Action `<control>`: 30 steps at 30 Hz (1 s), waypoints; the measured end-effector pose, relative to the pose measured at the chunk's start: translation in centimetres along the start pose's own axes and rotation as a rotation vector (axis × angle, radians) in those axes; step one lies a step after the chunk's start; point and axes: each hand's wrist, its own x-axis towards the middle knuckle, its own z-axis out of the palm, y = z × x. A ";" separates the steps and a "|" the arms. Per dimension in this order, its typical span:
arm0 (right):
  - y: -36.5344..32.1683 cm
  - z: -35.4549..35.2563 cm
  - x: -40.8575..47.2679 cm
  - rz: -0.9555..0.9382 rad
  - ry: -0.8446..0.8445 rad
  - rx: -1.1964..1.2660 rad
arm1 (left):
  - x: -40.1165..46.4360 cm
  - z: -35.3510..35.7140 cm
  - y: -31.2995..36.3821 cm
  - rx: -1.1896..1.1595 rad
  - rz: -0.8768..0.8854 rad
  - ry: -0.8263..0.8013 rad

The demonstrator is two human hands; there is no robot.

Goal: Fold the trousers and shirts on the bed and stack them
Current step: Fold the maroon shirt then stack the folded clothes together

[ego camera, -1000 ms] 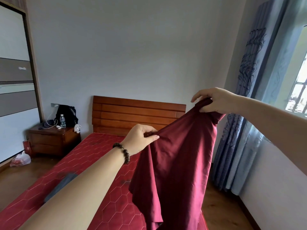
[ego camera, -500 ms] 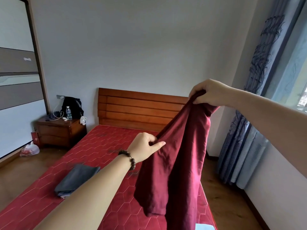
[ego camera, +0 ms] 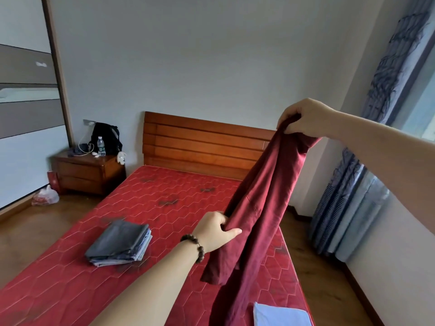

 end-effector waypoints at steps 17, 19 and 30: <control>5.4 -0.5 2.5 0.089 0.016 -0.007 | 2.6 -11.6 -5.6 0.130 -0.070 0.372; 6.7 0.1 3.2 0.110 0.058 0.015 | 3.8 -12.2 -5.6 0.121 -0.076 0.319; 16.1 9.7 9.8 0.228 0.036 0.045 | 12.8 -11.3 -9.9 0.394 -0.189 0.124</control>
